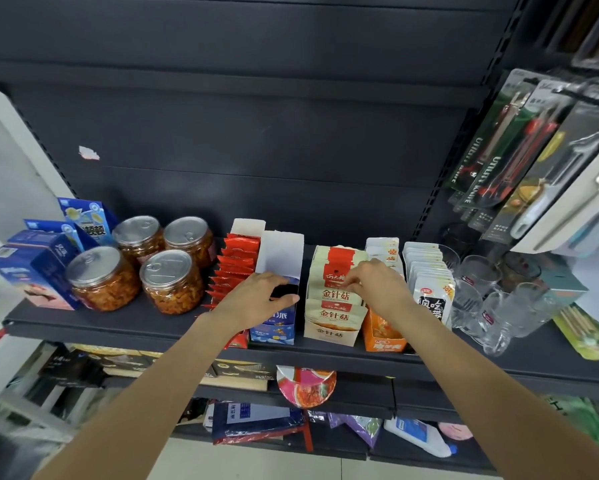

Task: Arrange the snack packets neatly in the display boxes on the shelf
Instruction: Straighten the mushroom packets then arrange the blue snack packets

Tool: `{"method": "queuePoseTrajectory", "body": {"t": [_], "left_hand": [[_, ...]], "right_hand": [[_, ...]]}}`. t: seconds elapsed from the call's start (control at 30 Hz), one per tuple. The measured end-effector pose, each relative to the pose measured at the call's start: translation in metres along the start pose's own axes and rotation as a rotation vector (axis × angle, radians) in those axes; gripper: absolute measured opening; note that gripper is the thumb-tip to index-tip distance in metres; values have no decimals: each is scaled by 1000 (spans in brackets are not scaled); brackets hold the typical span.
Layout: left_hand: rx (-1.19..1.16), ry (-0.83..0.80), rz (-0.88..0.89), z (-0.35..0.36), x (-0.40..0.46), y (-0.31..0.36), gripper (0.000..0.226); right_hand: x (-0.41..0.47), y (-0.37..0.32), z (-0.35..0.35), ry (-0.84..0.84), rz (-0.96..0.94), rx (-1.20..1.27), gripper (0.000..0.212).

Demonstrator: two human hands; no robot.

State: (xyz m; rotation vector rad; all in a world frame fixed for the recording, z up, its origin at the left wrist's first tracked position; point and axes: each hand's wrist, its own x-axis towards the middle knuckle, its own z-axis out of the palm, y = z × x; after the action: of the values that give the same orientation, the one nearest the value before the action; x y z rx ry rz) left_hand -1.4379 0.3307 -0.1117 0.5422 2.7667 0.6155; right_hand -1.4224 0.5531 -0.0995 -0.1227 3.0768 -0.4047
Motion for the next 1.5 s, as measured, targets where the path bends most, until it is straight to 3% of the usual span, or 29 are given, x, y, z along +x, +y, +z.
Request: {"method": "queuePoseTrajectory", "body": {"t": [0.1,0.2,0.37,0.47,0.57,0.63,0.7,0.8,0.97,1.1,1.23,1.4,1.5], "left_hand": [[-1,1,8,-1,0,-1,46],[-22,6,11,1,1,-3,43],[-204,213,46,-9,6,8,36],[-622,228,-67,-21,7,30,33],[-1169,75,-322,-34,8,45,39],[-1360,45,-348,-37,9,43,33],[-1452,35,-267,-40,6,38,22],[-1496,67,-138,-42,0,35,28],[-1263,200,2,-51,-16,42,48],[-972,280,103,-60,-28,49,60],[-843,282,178,-58,-33,50,69],[-813,301,150,-56,-31,47,68],[-920,261,77,-55,-28,43,65]], "right_hand": [[-6,-3,-8,95,-25,-13,22],[-14,-3,-25,307,-35,74,21],[-25,-1,-57,578,-24,319,12],[-31,-2,-73,657,-15,473,10],[-35,0,-81,641,-12,707,15],[-38,2,-82,599,-10,857,19],[-39,9,-76,609,3,830,18],[-37,19,-65,618,89,724,20],[-42,8,-63,314,219,1391,26],[-43,8,-58,320,118,1330,37],[-43,6,-55,370,93,1304,43],[-41,5,-55,373,82,1305,38],[-41,9,-53,348,75,1310,29]]}}
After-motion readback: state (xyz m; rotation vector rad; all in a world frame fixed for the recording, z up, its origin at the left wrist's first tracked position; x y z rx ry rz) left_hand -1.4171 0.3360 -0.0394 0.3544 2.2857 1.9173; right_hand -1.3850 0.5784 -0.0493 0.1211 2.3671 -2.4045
